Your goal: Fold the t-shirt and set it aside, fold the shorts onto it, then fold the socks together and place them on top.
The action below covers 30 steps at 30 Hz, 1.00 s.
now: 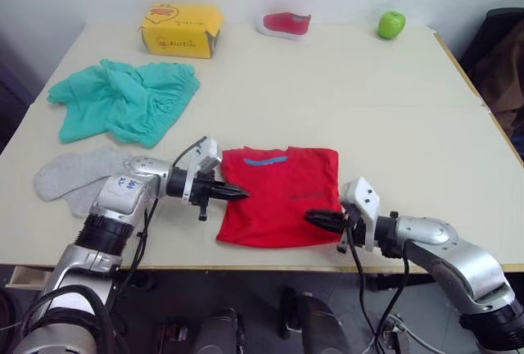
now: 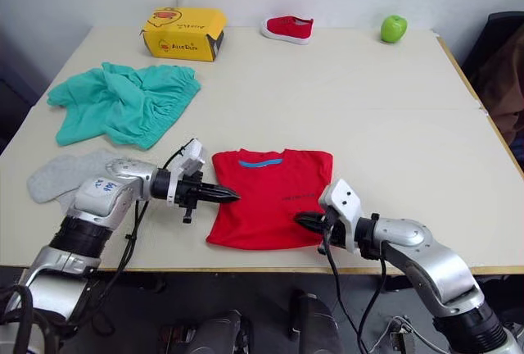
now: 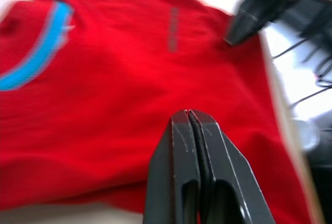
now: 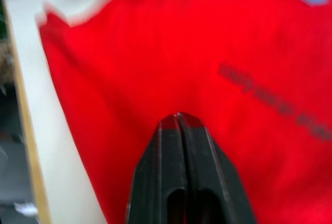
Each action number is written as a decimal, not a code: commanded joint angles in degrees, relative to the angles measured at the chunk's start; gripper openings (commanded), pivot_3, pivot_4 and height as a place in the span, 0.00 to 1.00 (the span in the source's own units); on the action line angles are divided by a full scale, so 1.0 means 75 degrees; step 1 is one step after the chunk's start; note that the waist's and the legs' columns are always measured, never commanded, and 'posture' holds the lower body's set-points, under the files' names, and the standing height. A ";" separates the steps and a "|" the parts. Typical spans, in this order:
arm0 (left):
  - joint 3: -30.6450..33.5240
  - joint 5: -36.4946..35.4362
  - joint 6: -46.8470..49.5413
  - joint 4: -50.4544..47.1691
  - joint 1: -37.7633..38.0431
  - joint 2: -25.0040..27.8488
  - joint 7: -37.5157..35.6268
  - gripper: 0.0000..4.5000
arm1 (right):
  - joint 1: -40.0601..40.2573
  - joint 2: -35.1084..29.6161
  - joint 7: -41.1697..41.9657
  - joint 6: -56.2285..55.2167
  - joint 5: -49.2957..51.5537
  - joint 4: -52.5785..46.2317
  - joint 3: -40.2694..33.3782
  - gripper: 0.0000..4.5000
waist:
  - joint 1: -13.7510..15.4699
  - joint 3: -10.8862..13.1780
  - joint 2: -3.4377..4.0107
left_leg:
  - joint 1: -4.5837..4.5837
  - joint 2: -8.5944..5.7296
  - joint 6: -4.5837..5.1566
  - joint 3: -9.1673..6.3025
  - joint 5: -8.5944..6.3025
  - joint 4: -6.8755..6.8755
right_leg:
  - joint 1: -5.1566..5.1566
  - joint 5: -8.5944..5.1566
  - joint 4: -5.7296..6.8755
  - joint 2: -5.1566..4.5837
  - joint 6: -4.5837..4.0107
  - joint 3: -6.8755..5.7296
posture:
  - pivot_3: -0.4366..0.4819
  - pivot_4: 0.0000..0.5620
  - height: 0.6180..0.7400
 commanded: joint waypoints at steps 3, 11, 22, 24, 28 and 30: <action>0.0185 0.1051 -0.1506 0.2810 -0.1137 -0.0620 0.0995 0.00 | 0.0709 -0.0466 0.0325 -0.0650 -0.0950 0.0045 0.0079 0.00 | 0.0019 -0.0012 -0.0021 | -0.0002 -0.0004 0.0002 -0.0001 0.0001 0.0000 | 0.0001 0.0005 -0.0005 -0.0001 0.0008 -0.0002 | 0.48 0.27 1.00; 0.1068 0.0890 -0.2245 0.3755 -0.1887 -0.0295 0.0728 0.00 | 0.0997 -0.0501 0.0688 0.0116 0.0621 -0.0820 -0.1574 0.00 | -0.0038 -0.0034 -0.0058 | 0.0000 0.0001 0.0003 -0.0004 0.0001 -0.0002 | 0.0004 0.0005 -0.0006 -0.0004 0.0008 -0.0011 | 0.48 0.27 1.00; 0.0106 -0.0217 0.0672 -0.2306 0.0604 0.0083 0.0013 0.00 | -0.2472 0.0732 0.0171 0.0890 0.0237 0.1436 -0.0543 0.00 | -0.0088 -0.0032 -0.0053 | 0.0000 0.0005 0.0001 -0.0007 0.0001 0.0003 | 0.0001 0.0003 0.0002 -0.0006 0.0001 -0.0003 | 0.48 0.27 1.00; -0.0197 0.0154 0.0540 -0.2061 0.0736 -0.0043 0.0252 0.00 | -0.2787 0.1055 0.0128 0.0686 -0.0282 0.2018 -0.0097 0.00 | -0.0072 -0.0031 -0.0053 | 0.0002 0.0000 0.0002 0.0000 0.0002 0.0003 | 0.0000 0.0003 0.0006 -0.0006 0.0002 0.0004 | 0.48 0.27 1.00; -0.0344 0.0686 0.0040 -0.1140 0.1027 -0.0225 0.0704 0.00 | -0.3249 0.1588 -0.0490 -0.0654 -0.1806 0.3559 0.0464 0.00 | -0.0078 -0.0031 -0.0052 | -0.0011 0.0004 0.0002 0.0000 0.0002 0.0001 | -0.0015 0.0002 0.0006 0.0000 0.0001 0.0000 | 0.48 0.27 1.00; -0.0204 0.0745 0.0012 -0.1093 0.1265 -0.0120 0.0885 0.00 | -0.3505 0.1713 -0.0954 -0.1200 -0.2331 0.4379 0.0345 0.00 | -0.0126 -0.0033 -0.0050 | -0.0003 0.0004 0.0002 0.0005 0.0002 0.0001 | -0.0010 0.0003 0.0008 -0.0006 0.0001 0.0001 | 0.48 0.27 1.00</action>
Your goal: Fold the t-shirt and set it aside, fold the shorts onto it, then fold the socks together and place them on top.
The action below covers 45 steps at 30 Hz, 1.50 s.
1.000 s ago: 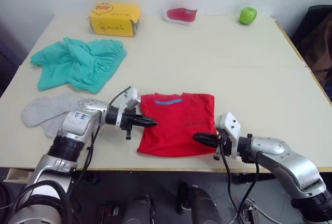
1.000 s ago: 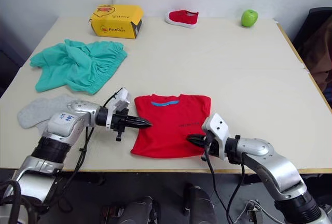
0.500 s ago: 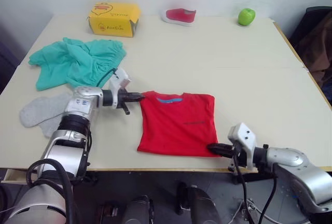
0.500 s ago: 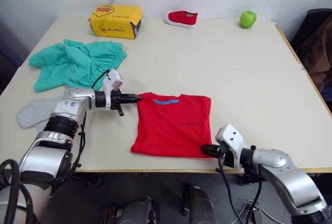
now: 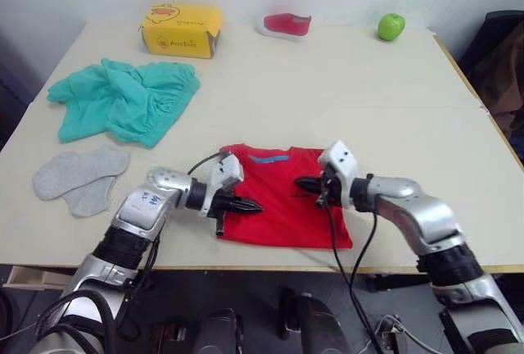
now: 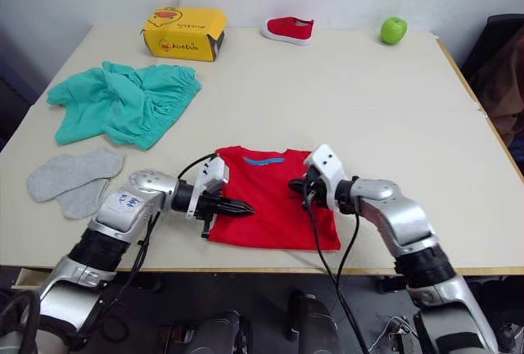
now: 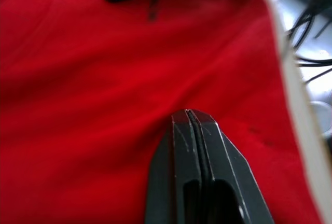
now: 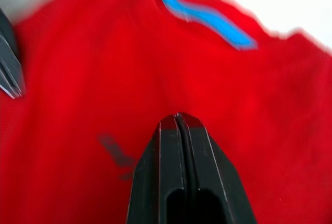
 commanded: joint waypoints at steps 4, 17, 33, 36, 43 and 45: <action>0.0606 0.0008 0.0293 -0.0551 0.0890 0.0503 0.0430 0.00 | -0.0679 -0.0172 -0.0770 -0.1334 -0.1241 0.2288 -0.0611 0.00 | -0.0127 -0.0004 0.0002 | 0.0018 0.0003 -0.0001 -0.0005 0.0001 0.0002 | 0.0014 0.0000 0.0008 -0.0008 -0.0001 0.0002 | 0.48 0.27 1.00; 0.3025 -0.2577 0.2034 -0.3132 0.1288 0.1583 0.0039 0.04 | 0.0016 -0.2176 0.2018 0.2896 0.2193 -0.0089 -0.2736 0.14 | -0.0042 0.0024 0.0062 | -0.0005 0.0013 -0.0005 -0.0032 0.0003 -0.0004 | 0.0004 -0.0005 -0.0009 -0.0008 -0.0008 -0.0009 | 0.48 0.27 1.00; 0.2978 -0.2810 0.1200 -0.3295 0.1093 0.1613 0.0114 1.00 | -0.0367 -0.0746 0.1449 0.6451 0.3315 0.0690 -0.2312 1.00 | -0.0156 0.0020 0.0055 | 0.0008 0.0014 -0.0017 -0.0009 0.0003 -0.0011 | 0.0002 -0.0005 0.0001 0.0005 -0.0008 0.0001 | 0.48 0.27 1.00; 0.2960 -0.2782 0.1149 -0.3318 0.1077 0.1639 0.0201 1.00 | -0.0596 -0.0252 0.1200 0.6512 0.3075 0.1046 -0.2047 1.00 | -0.0165 0.0019 0.0054 | 0.0011 0.0015 -0.0024 -0.0007 0.0005 -0.0015 | 0.0002 -0.0006 0.0006 0.0007 -0.0011 0.0003 | 0.48 0.27 1.00; 0.3035 -0.2960 0.1302 -0.3554 0.1080 0.1747 0.0351 1.00 | -0.0743 0.0175 0.1144 0.6351 0.2808 0.1278 -0.1747 0.80 | -0.0284 0.0008 0.0036 | 0.0016 0.0018 -0.0031 -0.0010 0.0004 -0.0019 | 0.0003 -0.0010 0.0010 0.0008 -0.0018 0.0002 | 0.48 0.27 1.00; 0.3040 -0.2981 0.1326 -0.3602 0.1097 0.1755 0.0387 1.00 | -0.0753 0.0196 0.1145 0.6288 0.2771 0.1308 -0.1795 0.65 | -0.0308 0.0008 0.0036 | 0.0017 0.0018 -0.0034 -0.0012 0.0005 -0.0023 | 0.0003 -0.0013 0.0011 0.0009 -0.0022 0.0001 | 0.48 0.27 1.00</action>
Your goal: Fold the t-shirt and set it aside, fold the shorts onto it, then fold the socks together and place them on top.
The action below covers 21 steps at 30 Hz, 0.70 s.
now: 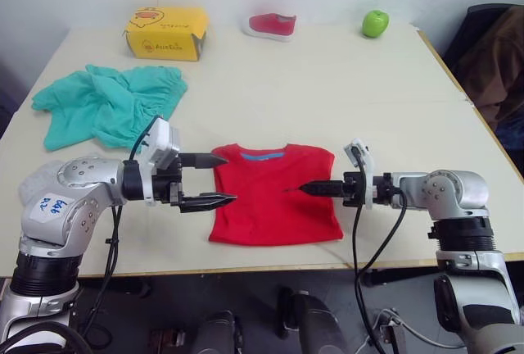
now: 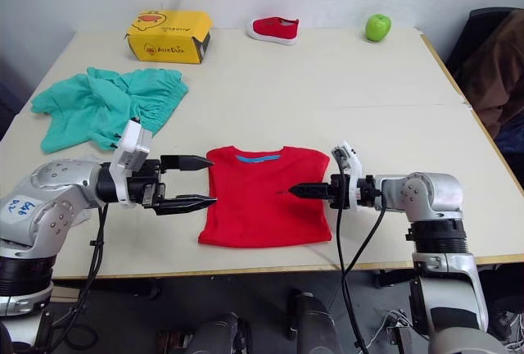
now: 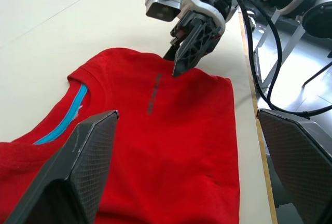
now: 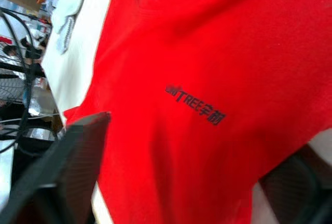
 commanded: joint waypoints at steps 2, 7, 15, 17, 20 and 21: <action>0.0181 -0.0218 0.0013 -0.0347 -0.0078 0.0120 0.0085 1.00 | 0.0217 0.0160 -0.0043 0.0085 -0.0121 0.0225 0.0345 0.50 | -0.0014 0.0000 0.0000 | 0.0001 0.0002 -0.0003 0.0000 0.0000 -0.0002 | -0.0001 -0.0001 0.0001 0.0002 -0.0002 0.0000 | 0.48 0.27 1.00; 0.0115 -0.0321 0.0016 -0.0346 -0.0171 0.0053 0.0084 1.00 | 0.0196 0.0151 -0.0102 -0.0032 -0.0129 0.0162 0.0105 0.12 | -0.0012 -0.0009 -0.0015 | 0.0001 0.0002 -0.0004 -0.0001 0.0000 -0.0001 | 0.0001 -0.0001 -0.0001 0.0002 -0.0002 0.0000 | 0.48 0.27 1.00; -0.0411 -0.0602 0.0122 -0.0109 -0.0890 -0.0245 -0.0283 1.00 | 0.0607 -0.1213 -0.0086 0.0569 0.0313 -0.0824 -0.1191 0.01 | 0.0238 0.0001 0.0002 | -0.0021 -0.0008 -0.0001 -0.0010 0.0001 0.0006 | -0.0010 0.0000 -0.0006 -0.0008 0.0001 -0.0004 | 0.48 0.27 1.00; -0.0555 -0.0535 0.0039 0.0027 -0.1043 -0.0356 -0.0339 1.00 | 0.0861 -0.1860 0.0028 0.0619 0.0321 -0.0890 -0.1400 0.01 | 0.0316 0.0004 0.0007 | -0.0027 -0.0011 0.0000 -0.0012 0.0001 0.0004 | -0.0010 0.0001 -0.0019 -0.0008 0.0002 -0.0008 | 0.48 0.27 1.00; -0.0748 -0.0390 -0.0129 0.0288 -0.1231 -0.0544 -0.0412 1.00 | 0.1238 -0.3046 0.0437 0.0110 0.0023 -0.0427 -0.1518 0.01 | 0.0391 0.0007 0.0012 | -0.0026 -0.0010 0.0001 -0.0006 0.0001 0.0001 | -0.0008 0.0002 -0.0030 -0.0004 0.0005 -0.0009 | 0.48 0.27 1.00; -0.0795 -0.0346 -0.0181 0.0364 -0.1268 -0.0588 -0.0437 1.00 | 0.1297 -0.3357 0.0557 -0.0085 -0.0078 -0.0172 -0.1525 0.01 | 0.0380 0.0007 0.0012 | -0.0025 -0.0011 0.0002 -0.0004 0.0001 0.0001 | -0.0007 0.0003 -0.0030 -0.0003 0.0006 -0.0009 | 0.48 0.27 1.00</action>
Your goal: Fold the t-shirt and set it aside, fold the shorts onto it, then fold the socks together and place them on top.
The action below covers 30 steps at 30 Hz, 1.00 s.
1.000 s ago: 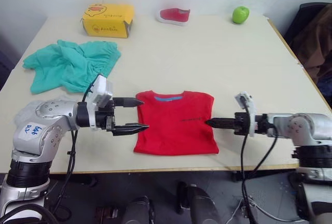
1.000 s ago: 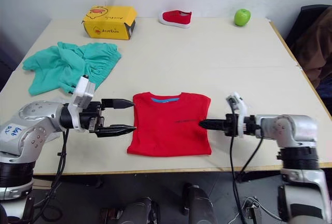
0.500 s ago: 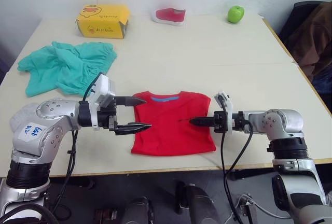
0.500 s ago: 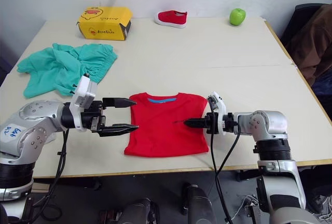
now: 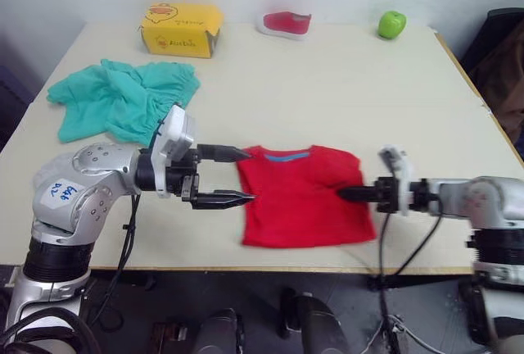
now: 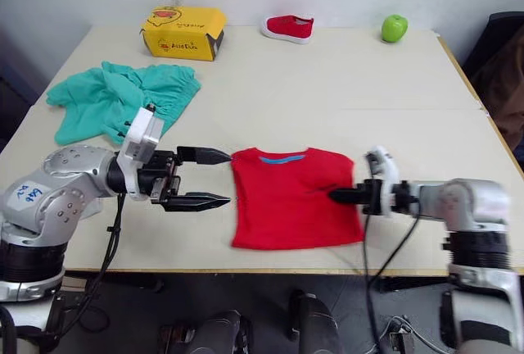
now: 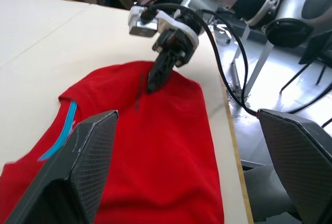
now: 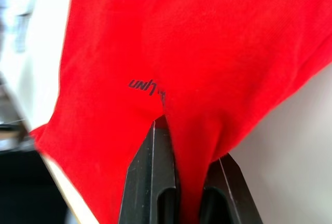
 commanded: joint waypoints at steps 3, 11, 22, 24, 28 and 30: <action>-0.0201 0.0185 -0.0416 0.0309 -0.0242 -0.0177 -0.0193 1.00 | 0.0211 -0.1684 0.0929 -0.1553 -0.0868 0.1551 -0.0055 0.01 | -0.0026 0.0001 0.0001 | 0.0006 0.0002 0.0001 0.0009 0.0000 -0.0001 | 0.0005 0.0001 -0.0001 0.0004 0.0001 0.0005 | 0.48 0.27 1.00; -0.0338 0.0357 -0.0683 0.0656 -0.0427 -0.0362 -0.0340 1.00 | -0.0770 -0.2578 0.1478 -0.4717 -0.3015 0.5119 0.1000 0.01 | -0.0118 0.0007 0.0012 | 0.0007 0.0010 -0.0001 0.0042 0.0001 -0.0009 | 0.0007 0.0000 -0.0008 0.0016 0.0001 0.0031 | 0.48 0.27 1.00; -0.0257 0.0375 -0.0700 0.0603 -0.0357 -0.0472 -0.0227 1.00 | -0.0423 -0.2472 0.0294 -0.6557 -0.3485 0.6672 0.0187 0.55 | -0.0163 0.0017 0.0034 | 0.0010 0.0014 -0.0006 0.0040 0.0003 -0.0007 | 0.0006 -0.0001 0.0016 0.0014 -0.0002 0.0032 | 0.48 0.27 1.00; -0.0183 0.0344 -0.0645 0.0538 -0.0273 -0.0464 -0.0109 1.00 | -0.0167 -0.2649 -0.0873 -0.7317 -0.3153 0.7195 -0.0807 0.70 | -0.0121 0.0017 0.0035 | 0.0016 0.0012 -0.0005 0.0035 0.0003 -0.0003 | 0.0005 -0.0001 0.0016 0.0011 -0.0001 0.0029 | 0.48 0.27 1.00; 0.0017 0.0227 -0.0553 0.0369 -0.0010 -0.0415 0.0104 1.00 | 0.0080 -0.2854 -0.0486 -0.7243 -0.2023 0.6825 -0.2557 0.99 | -0.0106 0.0019 0.0051 | 0.0004 0.0009 -0.0006 0.0050 0.0003 -0.0007 | 0.0006 0.0000 -0.0008 0.0008 0.0000 0.0038 | 0.48 0.27 1.00; 0.0236 0.0165 -0.0492 0.0475 0.0251 -0.0398 0.0237 1.00 | 0.0692 -0.2843 0.0396 -0.6498 -0.1401 0.5241 -0.3180 0.99 | -0.0163 0.0017 0.0068 | 0.0007 0.0014 -0.0006 0.0058 0.0003 -0.0012 | 0.0009 0.0000 -0.0011 0.0016 0.0000 0.0050 | 0.48 0.27 1.00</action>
